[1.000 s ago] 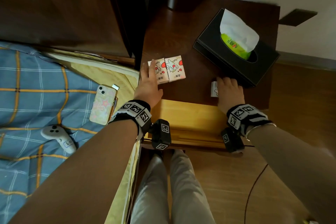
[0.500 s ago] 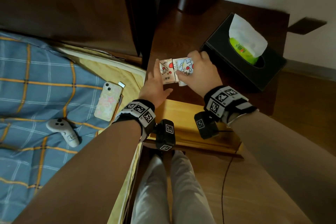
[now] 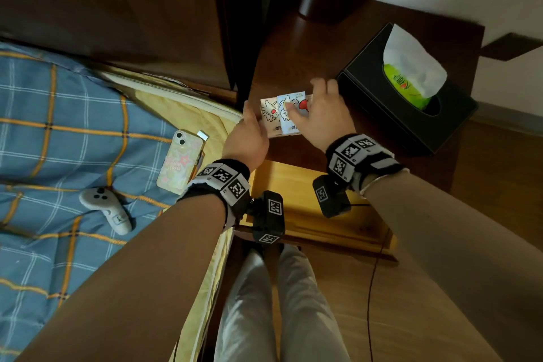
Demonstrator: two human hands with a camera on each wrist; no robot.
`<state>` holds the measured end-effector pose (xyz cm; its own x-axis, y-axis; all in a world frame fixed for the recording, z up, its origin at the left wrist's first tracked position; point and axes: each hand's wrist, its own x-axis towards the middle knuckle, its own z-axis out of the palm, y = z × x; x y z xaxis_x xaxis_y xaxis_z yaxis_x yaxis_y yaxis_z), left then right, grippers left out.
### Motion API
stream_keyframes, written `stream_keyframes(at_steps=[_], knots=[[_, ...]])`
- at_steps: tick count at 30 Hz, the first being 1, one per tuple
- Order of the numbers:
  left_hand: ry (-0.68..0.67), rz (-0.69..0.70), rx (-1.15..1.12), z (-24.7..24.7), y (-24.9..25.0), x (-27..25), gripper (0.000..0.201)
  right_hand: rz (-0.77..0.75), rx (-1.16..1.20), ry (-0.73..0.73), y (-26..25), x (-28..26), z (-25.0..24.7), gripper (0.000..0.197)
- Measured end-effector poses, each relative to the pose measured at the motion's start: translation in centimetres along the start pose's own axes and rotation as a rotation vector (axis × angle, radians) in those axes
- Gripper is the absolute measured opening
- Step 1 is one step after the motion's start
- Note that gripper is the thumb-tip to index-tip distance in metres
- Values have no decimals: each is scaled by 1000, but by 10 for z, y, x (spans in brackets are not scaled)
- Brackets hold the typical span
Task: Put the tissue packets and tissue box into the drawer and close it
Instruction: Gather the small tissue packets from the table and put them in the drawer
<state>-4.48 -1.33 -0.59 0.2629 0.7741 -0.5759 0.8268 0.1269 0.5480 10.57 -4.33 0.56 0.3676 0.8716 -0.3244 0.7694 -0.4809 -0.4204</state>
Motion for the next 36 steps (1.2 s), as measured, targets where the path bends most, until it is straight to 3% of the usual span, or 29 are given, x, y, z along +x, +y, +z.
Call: stream_keyframes(at_steps=[2,7,10,20,36], knots=[[16,-14,-81,1,7,5,64,48,78,14,12,0,0,63],[-110,-66,-153,11,22,15,80,233,380,-304,23,0,4,62],[-121,-86,-153,16,26,18,82,224,424,-359,22,-1,12,67],[-110,-38,-76,28,12,17,86,296,582,-299,20,-16,36,78],[-176,72,-95,43,8,-11,78,362,742,-193,32,-53,42,76]])
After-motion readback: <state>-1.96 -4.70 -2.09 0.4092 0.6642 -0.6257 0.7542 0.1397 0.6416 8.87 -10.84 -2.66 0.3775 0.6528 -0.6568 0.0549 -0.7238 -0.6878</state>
